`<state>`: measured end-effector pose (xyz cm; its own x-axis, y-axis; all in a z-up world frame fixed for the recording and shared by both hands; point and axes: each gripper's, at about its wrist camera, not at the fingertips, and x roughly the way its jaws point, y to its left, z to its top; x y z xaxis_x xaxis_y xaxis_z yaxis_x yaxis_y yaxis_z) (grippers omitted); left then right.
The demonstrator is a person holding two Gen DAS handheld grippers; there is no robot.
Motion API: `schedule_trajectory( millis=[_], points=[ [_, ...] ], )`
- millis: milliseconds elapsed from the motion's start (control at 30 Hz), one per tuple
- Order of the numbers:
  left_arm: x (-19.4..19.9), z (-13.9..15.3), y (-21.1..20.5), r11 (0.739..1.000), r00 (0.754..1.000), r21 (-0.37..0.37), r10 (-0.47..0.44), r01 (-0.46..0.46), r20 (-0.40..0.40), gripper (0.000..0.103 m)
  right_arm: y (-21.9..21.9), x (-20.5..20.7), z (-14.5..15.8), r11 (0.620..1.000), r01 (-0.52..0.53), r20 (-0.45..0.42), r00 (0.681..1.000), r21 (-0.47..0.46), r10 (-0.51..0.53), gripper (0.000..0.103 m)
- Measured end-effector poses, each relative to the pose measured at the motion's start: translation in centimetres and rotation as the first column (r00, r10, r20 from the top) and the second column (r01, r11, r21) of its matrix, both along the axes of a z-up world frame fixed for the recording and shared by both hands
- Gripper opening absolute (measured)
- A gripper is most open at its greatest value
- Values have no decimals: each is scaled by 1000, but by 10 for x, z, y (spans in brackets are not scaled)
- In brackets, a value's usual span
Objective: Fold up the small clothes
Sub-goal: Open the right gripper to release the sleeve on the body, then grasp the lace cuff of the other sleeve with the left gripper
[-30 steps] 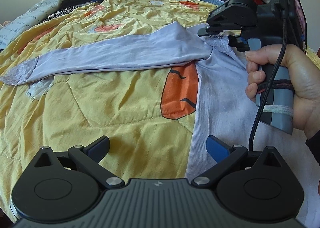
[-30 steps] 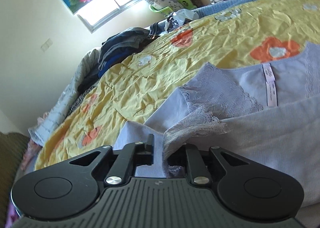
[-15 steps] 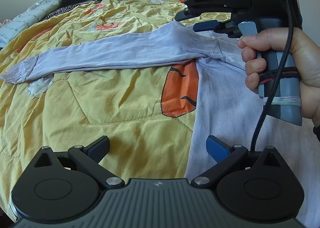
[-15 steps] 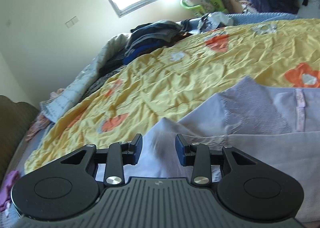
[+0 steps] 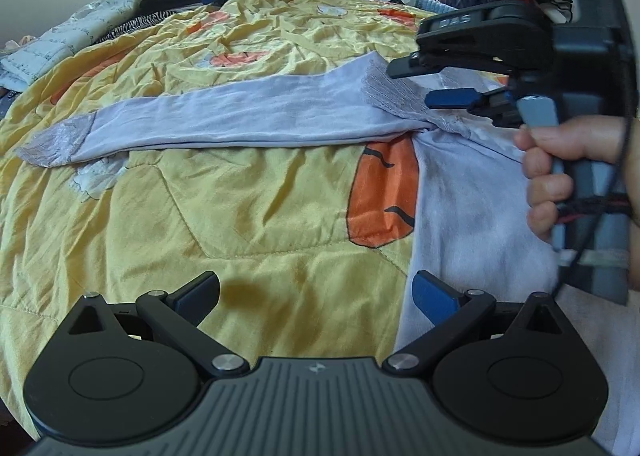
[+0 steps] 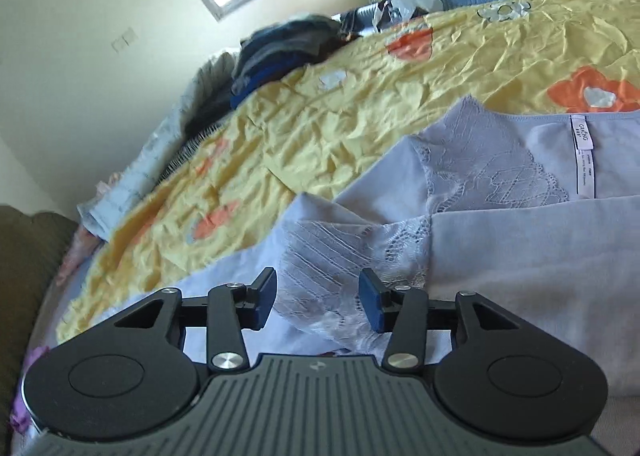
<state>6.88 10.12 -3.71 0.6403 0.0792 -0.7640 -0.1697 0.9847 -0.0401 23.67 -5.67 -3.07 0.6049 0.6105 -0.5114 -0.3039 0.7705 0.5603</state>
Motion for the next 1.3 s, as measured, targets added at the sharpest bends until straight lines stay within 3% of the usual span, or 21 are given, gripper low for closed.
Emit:
schedule_trajectory(
  millis=[67,133,200,333,500,600,667,733,800,933,1000,1133,1300],
  points=[
    [1,0,5,1000,1000,-4,17,-17,2,103,0,-3,-1,1000,-18,-7,1000,2,18,58],
    [3,2,12,999,999,-15,39,-39,6,103,6,-1,-8,997,-54,-46,998,-63,51,63],
    [3,4,19,998,998,-21,54,-53,14,103,7,-5,-8,995,-41,-21,999,-96,39,58],
    [5,10,47,996,996,-50,78,-76,42,103,-2,-19,7,999,-24,23,999,-43,25,60],
    [9,15,106,960,967,-160,242,-228,77,103,-13,-52,23,999,-11,118,993,-52,17,61],
    [9,9,148,899,937,-310,343,-309,60,103,-23,-69,23,1000,3,124,992,-23,0,62],
    [5,0,175,823,917,-463,396,-329,52,103,-29,-79,21,1000,13,115,993,4,-13,63],
    [-1,-10,198,729,896,-607,440,-318,59,103,-34,-87,18,1000,21,108,994,17,-23,63],
    [-4,-17,211,669,880,-680,469,-299,75,103,-36,-93,15,999,26,101,994,20,-28,64],
    [-5,-30,229,581,847,-771,521,-262,105,103,-38,-101,11,999,34,98,995,13,-35,66],
    [-3,-34,236,560,839,-792,531,-242,119,103,-40,-104,10,999,38,99,994,11,-39,66],
    [5,-33,243,562,835,-792,536,-241,126,103,-41,-107,7,999,48,94,994,10,-49,68],
    [19,-33,254,529,815,-811,567,-249,120,103,-42,-111,4,999,54,83,995,6,-55,68]
  ],
)
